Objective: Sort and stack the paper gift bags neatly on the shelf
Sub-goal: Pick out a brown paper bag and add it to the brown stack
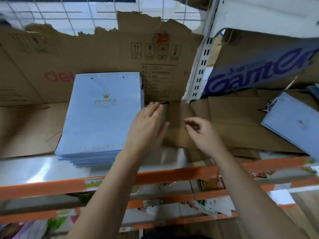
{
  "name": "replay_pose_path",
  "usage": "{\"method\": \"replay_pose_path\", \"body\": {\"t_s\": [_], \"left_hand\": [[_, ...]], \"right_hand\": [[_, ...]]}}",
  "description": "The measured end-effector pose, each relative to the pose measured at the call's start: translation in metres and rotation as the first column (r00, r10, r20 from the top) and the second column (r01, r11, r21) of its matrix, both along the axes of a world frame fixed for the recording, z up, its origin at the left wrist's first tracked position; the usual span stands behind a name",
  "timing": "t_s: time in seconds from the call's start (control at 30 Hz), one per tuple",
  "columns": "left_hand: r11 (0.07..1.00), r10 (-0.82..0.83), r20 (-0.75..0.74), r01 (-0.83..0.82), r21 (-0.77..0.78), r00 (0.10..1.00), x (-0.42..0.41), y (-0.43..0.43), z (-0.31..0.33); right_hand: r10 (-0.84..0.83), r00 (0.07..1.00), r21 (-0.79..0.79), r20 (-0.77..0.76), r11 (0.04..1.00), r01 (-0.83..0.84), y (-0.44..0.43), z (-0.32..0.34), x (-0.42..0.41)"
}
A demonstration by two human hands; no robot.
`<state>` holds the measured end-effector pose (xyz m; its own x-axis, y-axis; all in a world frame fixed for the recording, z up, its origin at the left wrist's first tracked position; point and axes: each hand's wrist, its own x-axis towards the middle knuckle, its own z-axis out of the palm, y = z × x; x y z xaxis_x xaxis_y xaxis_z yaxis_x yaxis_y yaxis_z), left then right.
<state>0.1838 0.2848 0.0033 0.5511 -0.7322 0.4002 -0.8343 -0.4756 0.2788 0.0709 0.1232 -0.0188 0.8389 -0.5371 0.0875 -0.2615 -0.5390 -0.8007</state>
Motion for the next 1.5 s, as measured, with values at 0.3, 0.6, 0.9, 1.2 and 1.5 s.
{"method": "replay_pose_path", "body": {"t_s": [0.3,0.6,0.9,1.2,1.5], "left_hand": [[0.954,0.229,-0.399,-0.122,0.274,0.888,-0.022,-0.069,-0.054],[0.913,0.389,-0.612,-0.379,0.154,0.689,-0.02,-0.085,-0.052],[0.88,0.287,-0.635,-0.46,-0.121,0.717,-0.052,-0.079,-0.043],[0.759,0.42,-0.494,-0.593,-0.269,0.761,-0.065,-0.036,-0.029],[0.693,0.508,-0.331,-0.606,-0.39,0.795,-0.065,0.016,0.001]], "right_hand": [[-0.17,0.983,-0.086,-0.066,0.983,0.164,-0.092,-0.016,-0.067],[-0.116,0.991,-0.089,-0.067,0.99,0.11,-0.129,-0.027,-0.083],[-0.022,0.998,-0.096,-0.066,0.995,0.016,-0.143,-0.03,-0.085],[-0.021,1.0,-0.051,-0.006,0.998,0.021,-0.142,-0.027,-0.083],[0.013,0.998,-0.017,0.062,1.0,-0.012,-0.11,-0.016,-0.067]]}}
